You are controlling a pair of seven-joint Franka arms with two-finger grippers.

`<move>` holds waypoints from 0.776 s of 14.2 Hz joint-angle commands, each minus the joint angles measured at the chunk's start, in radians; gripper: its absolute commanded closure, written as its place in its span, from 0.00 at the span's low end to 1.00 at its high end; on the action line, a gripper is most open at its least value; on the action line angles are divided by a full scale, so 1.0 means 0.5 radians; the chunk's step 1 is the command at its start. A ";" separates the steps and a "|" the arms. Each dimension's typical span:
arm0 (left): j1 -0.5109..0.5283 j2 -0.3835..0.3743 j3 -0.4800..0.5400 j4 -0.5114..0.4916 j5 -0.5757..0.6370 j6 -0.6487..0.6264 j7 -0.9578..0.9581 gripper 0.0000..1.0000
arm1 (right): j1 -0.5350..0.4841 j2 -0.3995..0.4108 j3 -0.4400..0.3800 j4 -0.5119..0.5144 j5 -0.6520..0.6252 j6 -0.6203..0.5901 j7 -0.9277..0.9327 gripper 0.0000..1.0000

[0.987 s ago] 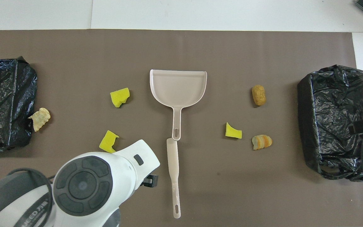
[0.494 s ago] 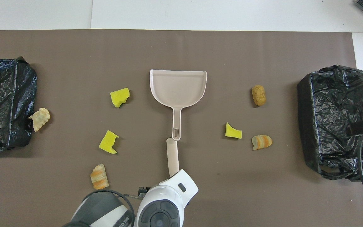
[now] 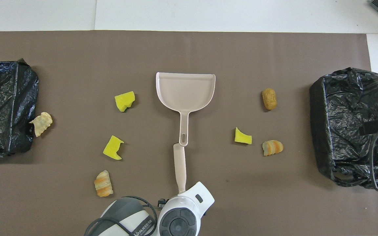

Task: Sweep and dump trash in bin
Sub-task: 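Grasp the wooden brush handle with the left gripper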

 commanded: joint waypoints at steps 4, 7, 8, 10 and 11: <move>-0.003 -0.029 -0.050 -0.102 -0.026 0.082 -0.016 0.36 | -0.021 -0.057 0.011 -0.073 -0.019 0.056 -0.025 0.00; -0.003 -0.011 -0.057 -0.105 -0.023 0.082 -0.010 0.65 | -0.021 -0.057 0.011 -0.073 -0.019 0.056 -0.025 0.00; -0.003 -0.011 -0.057 -0.099 -0.023 0.076 -0.001 0.83 | -0.021 -0.057 0.011 -0.073 -0.019 0.056 -0.028 0.00; 0.003 0.014 -0.053 -0.074 -0.023 0.040 0.015 1.00 | -0.021 -0.057 0.011 -0.070 -0.016 0.056 -0.025 0.00; 0.012 0.001 -0.053 -0.050 -0.023 0.012 0.027 1.00 | -0.021 -0.057 0.015 -0.073 -0.019 0.056 -0.025 0.00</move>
